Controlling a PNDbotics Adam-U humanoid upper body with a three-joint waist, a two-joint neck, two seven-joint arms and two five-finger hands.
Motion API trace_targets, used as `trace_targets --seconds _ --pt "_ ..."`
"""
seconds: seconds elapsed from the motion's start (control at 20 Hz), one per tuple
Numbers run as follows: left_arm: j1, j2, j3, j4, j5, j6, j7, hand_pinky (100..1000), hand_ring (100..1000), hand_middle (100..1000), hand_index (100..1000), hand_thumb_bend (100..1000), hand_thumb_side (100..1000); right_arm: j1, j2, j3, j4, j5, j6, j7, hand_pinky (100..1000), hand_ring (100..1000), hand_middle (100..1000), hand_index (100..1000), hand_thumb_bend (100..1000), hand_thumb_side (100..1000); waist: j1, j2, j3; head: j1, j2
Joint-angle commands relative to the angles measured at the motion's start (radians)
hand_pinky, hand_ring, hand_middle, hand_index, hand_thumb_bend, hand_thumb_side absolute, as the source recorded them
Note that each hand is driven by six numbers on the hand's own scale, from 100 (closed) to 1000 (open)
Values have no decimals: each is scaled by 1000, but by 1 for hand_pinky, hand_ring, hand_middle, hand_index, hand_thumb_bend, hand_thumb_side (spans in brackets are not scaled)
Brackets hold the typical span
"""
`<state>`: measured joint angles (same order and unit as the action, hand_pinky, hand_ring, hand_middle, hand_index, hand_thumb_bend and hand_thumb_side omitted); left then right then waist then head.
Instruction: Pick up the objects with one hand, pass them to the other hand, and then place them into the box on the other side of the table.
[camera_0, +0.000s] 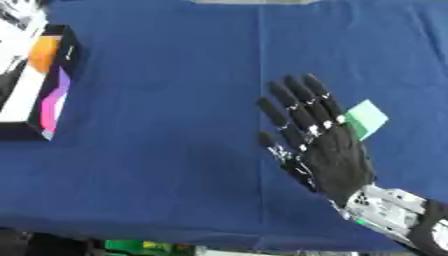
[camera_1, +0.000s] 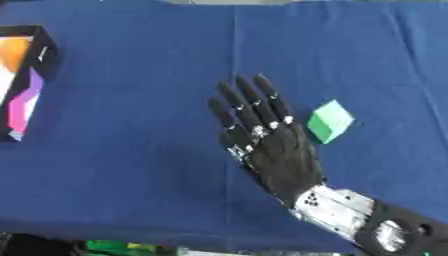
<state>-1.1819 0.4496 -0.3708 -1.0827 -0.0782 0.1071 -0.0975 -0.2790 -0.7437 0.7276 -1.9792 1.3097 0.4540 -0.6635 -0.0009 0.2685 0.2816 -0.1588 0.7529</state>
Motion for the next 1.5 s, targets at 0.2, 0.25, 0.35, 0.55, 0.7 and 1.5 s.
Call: trace_targets --seconds 0.2,0.25,0.35,0.55,0.7,1.5 --pt "26 106 40 0 -3 2 28 825 993 100 270 100 359 24 -34 -15 -21 18 200 -183 904 856 823 843 492 114 -2 -10 -1 70 -52" --pt "33 113 42 1 -7 2 26 824 993 100 270 100 356 28 -35 -14 -21 27 201 -177 907 854 818 837 499 115 -3 -9 -2 83 -66" --pt "43 124 43 3 -16 2 20 821 992 100 271 100 350 36 -35 -14 -21 44 207 -163 910 855 815 836 505 115 -3 -8 -5 106 -95" --pt "55 130 37 -5 -35 -10 -1 817 988 100 270 100 338 44 -34 -11 -21 68 218 -144 914 857 815 837 496 123 -4 -6 -10 123 -135" --pt "61 134 17 -35 -45 -24 -25 812 986 100 269 100 315 47 -33 -8 -21 79 223 -136 916 858 815 836 497 123 -3 -5 -13 122 -170" --pt "106 168 25 -12 -149 -46 -27 795 980 100 268 100 227 73 -37 -7 -21 113 248 -109 929 862 810 834 503 125 1 -7 -23 124 -201"
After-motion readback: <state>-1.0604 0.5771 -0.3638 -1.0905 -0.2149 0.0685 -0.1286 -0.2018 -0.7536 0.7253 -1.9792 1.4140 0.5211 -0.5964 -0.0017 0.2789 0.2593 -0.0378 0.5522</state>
